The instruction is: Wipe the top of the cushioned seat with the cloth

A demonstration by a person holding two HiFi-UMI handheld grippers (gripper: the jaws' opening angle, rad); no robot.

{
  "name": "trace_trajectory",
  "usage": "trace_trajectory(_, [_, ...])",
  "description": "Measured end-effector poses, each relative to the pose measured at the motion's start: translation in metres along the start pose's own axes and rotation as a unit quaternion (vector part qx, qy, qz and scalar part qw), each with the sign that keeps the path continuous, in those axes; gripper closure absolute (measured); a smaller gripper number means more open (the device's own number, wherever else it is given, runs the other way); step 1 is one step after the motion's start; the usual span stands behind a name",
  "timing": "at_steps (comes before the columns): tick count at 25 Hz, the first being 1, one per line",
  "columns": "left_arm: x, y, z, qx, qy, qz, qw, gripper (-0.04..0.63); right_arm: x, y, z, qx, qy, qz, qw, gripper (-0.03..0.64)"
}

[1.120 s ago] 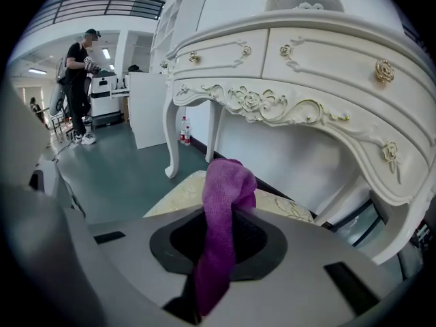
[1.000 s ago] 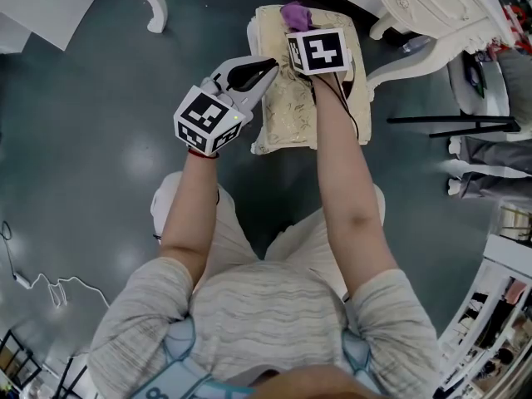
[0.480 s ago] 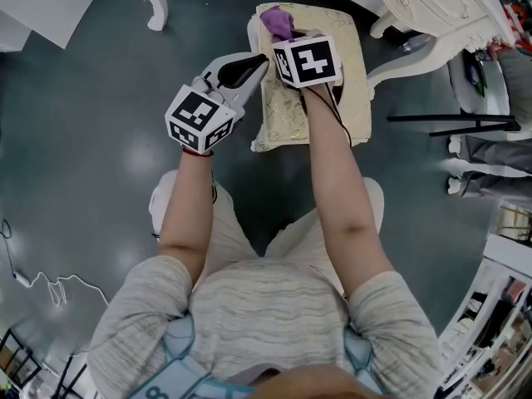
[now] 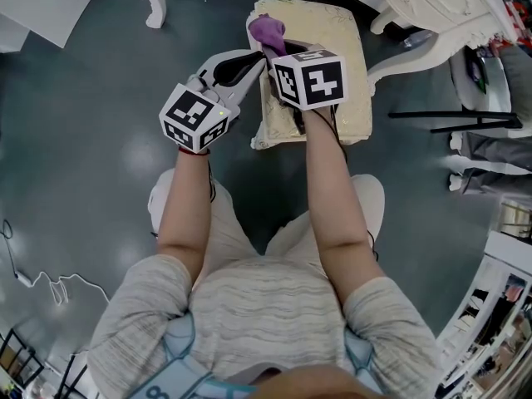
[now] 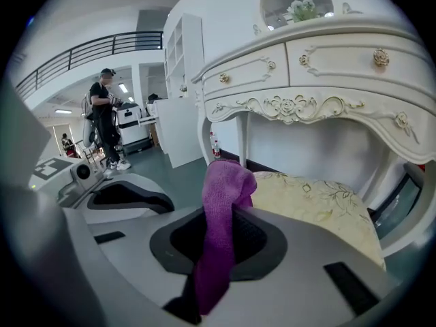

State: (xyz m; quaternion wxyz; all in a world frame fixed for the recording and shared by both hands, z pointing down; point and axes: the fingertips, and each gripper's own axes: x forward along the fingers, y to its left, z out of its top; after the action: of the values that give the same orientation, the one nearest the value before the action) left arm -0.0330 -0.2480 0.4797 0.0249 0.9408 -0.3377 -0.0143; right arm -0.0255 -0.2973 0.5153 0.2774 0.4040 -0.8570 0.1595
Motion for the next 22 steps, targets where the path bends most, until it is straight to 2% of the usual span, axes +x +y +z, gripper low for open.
trace_trajectory(4, [-0.001,-0.002,0.000,0.004,0.001,-0.002,1.0000,0.581,-0.007,0.001,0.002,0.037,-0.019,0.028,0.999,0.558])
trace_trajectory(7, [0.000,-0.001,-0.003,0.007,0.009,0.000,0.9999,0.581,-0.008,-0.003,-0.001,0.040,-0.019,0.030,0.999,0.558])
trace_trajectory(16, [0.001,-0.006,-0.005,0.011,0.015,-0.002,0.9998,0.581,-0.014,-0.017,-0.010,-0.045,-0.023,-0.010,0.999,0.558])
trace_trajectory(22, [0.006,-0.013,-0.009,0.013,0.020,-0.011,0.9997,0.580,-0.020,-0.035,-0.017,-0.048,-0.017,-0.023,0.998,0.558])
